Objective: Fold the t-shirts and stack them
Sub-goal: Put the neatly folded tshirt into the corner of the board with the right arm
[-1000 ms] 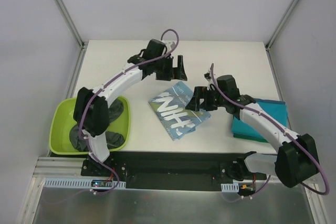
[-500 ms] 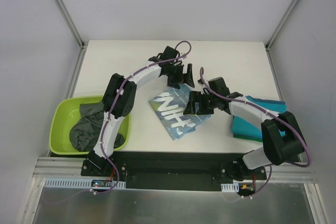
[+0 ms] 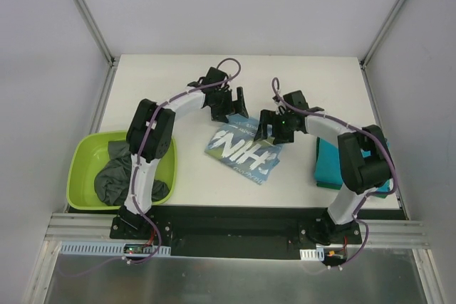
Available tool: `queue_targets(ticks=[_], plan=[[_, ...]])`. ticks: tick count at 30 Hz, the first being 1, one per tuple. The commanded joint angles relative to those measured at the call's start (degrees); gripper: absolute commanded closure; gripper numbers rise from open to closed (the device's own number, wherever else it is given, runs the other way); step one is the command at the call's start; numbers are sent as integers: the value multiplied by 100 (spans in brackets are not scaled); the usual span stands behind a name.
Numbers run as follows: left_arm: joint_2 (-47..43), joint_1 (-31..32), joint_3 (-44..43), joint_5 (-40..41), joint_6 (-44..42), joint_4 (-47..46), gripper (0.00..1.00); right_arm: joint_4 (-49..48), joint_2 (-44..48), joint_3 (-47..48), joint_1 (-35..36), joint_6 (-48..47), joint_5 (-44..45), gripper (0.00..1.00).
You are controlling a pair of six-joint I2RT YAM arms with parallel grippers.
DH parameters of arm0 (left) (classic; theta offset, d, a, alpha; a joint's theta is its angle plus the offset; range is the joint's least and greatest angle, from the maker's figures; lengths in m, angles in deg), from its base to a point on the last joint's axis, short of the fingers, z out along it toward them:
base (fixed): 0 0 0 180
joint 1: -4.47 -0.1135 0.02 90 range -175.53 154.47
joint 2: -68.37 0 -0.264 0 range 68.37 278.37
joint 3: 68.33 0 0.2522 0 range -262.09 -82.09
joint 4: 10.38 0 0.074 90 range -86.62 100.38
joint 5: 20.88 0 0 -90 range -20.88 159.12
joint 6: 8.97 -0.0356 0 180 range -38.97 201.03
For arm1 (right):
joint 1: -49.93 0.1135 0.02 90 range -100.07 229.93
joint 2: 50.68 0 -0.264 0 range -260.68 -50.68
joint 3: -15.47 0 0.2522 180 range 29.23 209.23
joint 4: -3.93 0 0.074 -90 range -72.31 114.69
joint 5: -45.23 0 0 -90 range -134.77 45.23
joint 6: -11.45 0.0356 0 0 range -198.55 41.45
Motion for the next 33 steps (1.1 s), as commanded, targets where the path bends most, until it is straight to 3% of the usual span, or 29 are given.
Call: queue_targets(ticks=[1, 8, 16, 20, 28, 33], plan=[[-609, 42, 1018, 435, 250, 349, 1, 454, -352, 569, -240, -341, 612, 4], [-1928, 192, 2654, 479, 725, -222, 1, 1052, 77, 1281, -302, -745, 920, 4], [-2886, 183, 2303, 663, 400, -267, 1, 1071, 2475, 809, -328, -280, 2589, 4], [-3711, 165, 2654, 1058, 269, -205, 1, 676, 3408, -96, -355, -664, 1890, 4], [-5662, 113, 4314, 2516, 276, 49, 1, 69, 3410, -1178, -320, 299, 1185, 4], [-6121, 69, 5010, 2746, 453, 67, 1, -19, 2752, -1310, -65, 818, 1728, 4]])
